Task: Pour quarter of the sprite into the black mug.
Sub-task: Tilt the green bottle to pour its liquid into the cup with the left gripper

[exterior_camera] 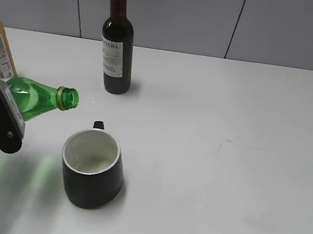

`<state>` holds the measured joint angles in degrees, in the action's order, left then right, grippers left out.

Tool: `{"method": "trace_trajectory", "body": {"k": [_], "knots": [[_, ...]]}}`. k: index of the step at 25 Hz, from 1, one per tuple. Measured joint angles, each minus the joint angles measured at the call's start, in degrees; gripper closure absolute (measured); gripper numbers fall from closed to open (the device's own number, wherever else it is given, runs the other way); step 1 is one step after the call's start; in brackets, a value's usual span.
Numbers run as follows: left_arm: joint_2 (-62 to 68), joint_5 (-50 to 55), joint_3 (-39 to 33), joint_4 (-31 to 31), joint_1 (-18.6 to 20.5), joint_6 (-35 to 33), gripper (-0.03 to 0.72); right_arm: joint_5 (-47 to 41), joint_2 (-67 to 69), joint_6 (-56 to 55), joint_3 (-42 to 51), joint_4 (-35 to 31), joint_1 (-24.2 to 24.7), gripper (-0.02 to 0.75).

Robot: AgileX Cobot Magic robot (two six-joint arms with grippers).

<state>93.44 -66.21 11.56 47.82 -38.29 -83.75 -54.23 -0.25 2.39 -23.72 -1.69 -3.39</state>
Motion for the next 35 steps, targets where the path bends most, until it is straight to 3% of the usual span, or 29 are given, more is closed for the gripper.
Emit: {"method": "trace_trajectory", "body": {"k": [25, 35], "knots": [[0.0, -0.05, 0.0, 0.27, 0.0, -19.62, 0.225, 0.0, 0.0, 0.0, 0.0, 0.0, 0.0, 0.155], [0.0, -0.21, 0.0, 0.27, 0.0, -22.16, 0.232, 0.0, 0.0, 0.0, 0.0, 0.0, 0.0, 0.155]]}}
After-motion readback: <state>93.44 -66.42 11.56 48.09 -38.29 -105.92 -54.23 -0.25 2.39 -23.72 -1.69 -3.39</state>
